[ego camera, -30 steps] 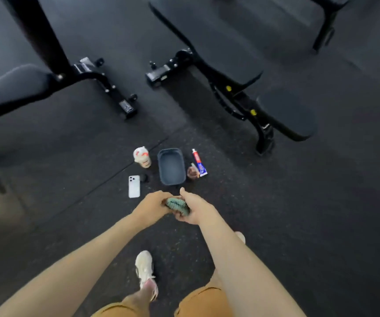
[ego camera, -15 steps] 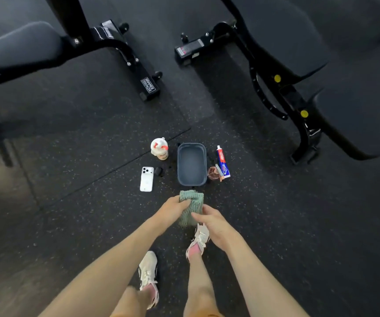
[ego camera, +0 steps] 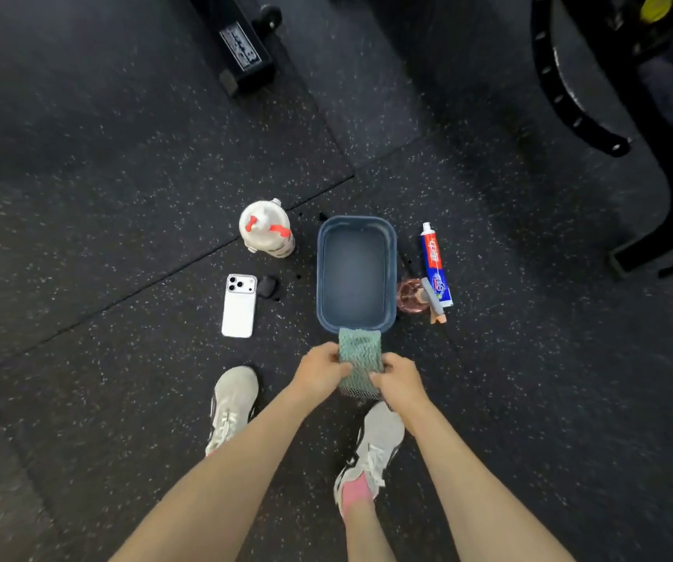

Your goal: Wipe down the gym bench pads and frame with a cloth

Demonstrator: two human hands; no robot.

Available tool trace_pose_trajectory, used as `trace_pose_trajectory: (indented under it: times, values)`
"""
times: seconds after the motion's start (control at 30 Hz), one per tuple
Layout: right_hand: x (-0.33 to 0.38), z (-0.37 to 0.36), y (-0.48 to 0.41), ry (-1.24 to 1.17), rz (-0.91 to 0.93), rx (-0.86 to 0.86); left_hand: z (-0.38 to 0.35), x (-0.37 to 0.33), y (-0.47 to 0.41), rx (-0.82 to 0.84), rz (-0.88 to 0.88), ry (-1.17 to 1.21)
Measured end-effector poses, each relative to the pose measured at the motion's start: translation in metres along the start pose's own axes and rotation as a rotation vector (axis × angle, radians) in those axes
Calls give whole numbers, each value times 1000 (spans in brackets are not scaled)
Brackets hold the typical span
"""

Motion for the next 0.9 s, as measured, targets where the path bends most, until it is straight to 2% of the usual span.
trace_pose_trajectory:
  times: [0.23,0.53,0.73,0.9]
  values:
    - [-17,-16,-85,-113,-56,-124,-2,28,-91,-122,19,-54]
    - [-26,-20,-113,1,-63,-217,-5,46,-123,-266,119,-2]
    - [-32,-21,-117,-31,-82,-268,-5,31,-117,-365,113,-260]
    - [-32,-19,-116,-21,-109,-285,-10,20,-116,-404,23,-479]
Point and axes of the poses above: each hand's wrist, its own y-axis away from the middle knuckle, its own z-axis out of the back of the hand, x = y × z, the point moved 10 cm from there along -y, towards the middle knuckle, and after that the axes turned 2 degrees about y, right-handed, at the moved point
